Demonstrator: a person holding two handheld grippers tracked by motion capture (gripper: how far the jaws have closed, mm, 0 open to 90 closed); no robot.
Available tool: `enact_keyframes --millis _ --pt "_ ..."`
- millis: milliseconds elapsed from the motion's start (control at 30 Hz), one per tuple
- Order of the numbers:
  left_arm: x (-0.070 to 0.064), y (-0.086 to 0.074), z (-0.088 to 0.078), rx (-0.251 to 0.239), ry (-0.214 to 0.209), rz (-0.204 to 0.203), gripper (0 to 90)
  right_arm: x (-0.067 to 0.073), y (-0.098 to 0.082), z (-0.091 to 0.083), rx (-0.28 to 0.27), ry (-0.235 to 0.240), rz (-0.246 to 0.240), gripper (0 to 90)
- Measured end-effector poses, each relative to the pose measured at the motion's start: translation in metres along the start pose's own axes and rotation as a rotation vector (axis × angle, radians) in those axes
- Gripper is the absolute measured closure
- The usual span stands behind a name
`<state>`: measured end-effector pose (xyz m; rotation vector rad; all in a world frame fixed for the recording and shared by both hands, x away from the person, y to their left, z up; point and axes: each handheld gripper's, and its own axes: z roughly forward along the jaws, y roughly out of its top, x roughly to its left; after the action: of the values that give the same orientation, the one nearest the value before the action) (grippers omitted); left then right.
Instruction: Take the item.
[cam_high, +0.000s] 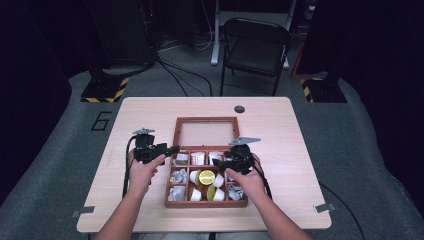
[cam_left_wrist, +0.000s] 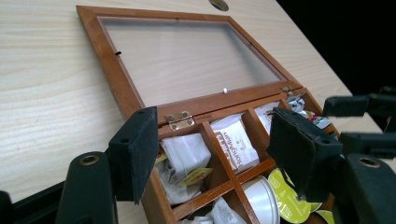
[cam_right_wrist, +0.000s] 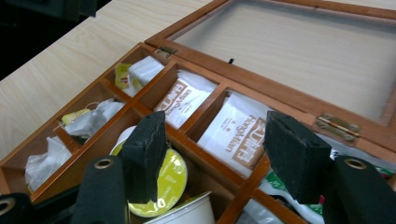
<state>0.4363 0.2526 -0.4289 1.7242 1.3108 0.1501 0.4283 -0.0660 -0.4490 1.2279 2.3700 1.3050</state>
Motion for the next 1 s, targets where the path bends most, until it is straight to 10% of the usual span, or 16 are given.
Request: enact_keyframes --millis 567,1000 --pt "0.006 -0.012 -0.005 0.000 0.027 0.001 33.2 0.030 -0.020 0.018 0.113 0.059 -0.128 38.1" --pt "0.006 -0.012 -0.012 -0.021 0.031 -0.003 33.2 0.031 -0.024 0.029 0.166 0.058 -0.120 35.5"
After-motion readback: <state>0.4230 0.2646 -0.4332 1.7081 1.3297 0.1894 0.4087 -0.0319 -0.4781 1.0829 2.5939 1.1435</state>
